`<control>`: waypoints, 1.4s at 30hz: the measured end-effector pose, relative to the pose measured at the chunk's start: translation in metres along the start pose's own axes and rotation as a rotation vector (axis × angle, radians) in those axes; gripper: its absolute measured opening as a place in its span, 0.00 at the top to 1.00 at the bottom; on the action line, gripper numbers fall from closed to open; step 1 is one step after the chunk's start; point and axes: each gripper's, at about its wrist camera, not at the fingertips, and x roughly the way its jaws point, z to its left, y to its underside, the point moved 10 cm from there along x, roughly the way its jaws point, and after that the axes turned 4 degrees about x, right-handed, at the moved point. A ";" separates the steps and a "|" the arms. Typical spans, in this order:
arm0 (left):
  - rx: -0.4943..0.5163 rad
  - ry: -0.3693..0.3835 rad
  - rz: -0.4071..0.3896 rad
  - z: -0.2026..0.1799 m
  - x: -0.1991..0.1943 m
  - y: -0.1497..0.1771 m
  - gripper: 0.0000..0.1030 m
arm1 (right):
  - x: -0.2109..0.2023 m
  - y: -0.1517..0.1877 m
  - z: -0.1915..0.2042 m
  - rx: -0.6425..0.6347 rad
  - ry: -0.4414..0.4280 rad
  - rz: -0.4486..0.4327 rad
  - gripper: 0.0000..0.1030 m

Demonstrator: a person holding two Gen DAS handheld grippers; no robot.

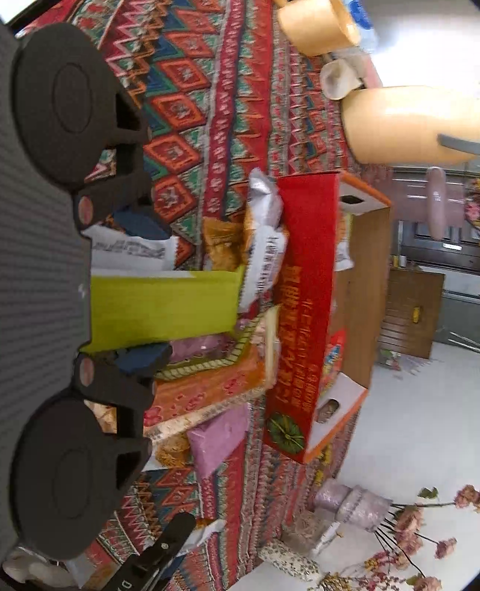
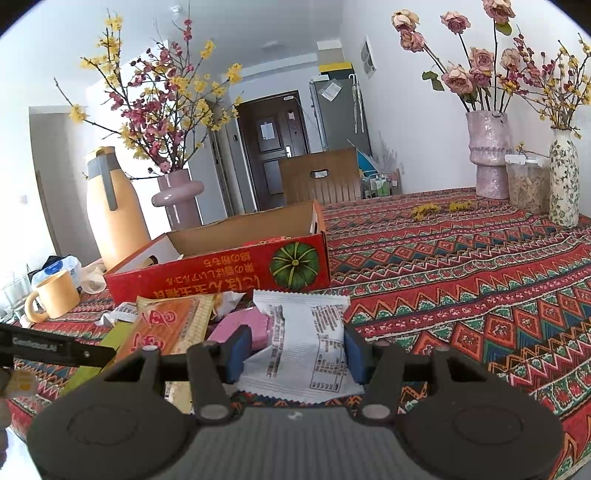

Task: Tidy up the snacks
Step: 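Grasp the green bar with the left tool while the right tool holds the white packet, then carry the green bar and white packet into the box and open both tools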

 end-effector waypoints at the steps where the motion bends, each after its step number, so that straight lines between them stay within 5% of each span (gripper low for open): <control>1: -0.007 0.002 0.009 0.000 0.003 0.002 0.43 | 0.000 0.000 0.000 0.002 -0.001 0.002 0.49; 5: -0.011 0.004 0.000 0.001 0.001 0.003 0.59 | 0.001 0.003 -0.002 0.009 -0.003 0.007 0.49; 7: -0.008 0.003 -0.007 0.001 -0.001 0.002 0.60 | 0.001 0.004 -0.002 0.011 -0.004 0.008 0.49; 23: -0.017 0.000 -0.098 0.013 -0.028 -0.015 0.60 | 0.003 0.004 0.005 0.001 -0.016 0.010 0.49; 42: -0.020 0.013 -0.065 0.014 -0.008 0.001 0.57 | 0.006 0.007 0.007 -0.002 -0.022 0.018 0.49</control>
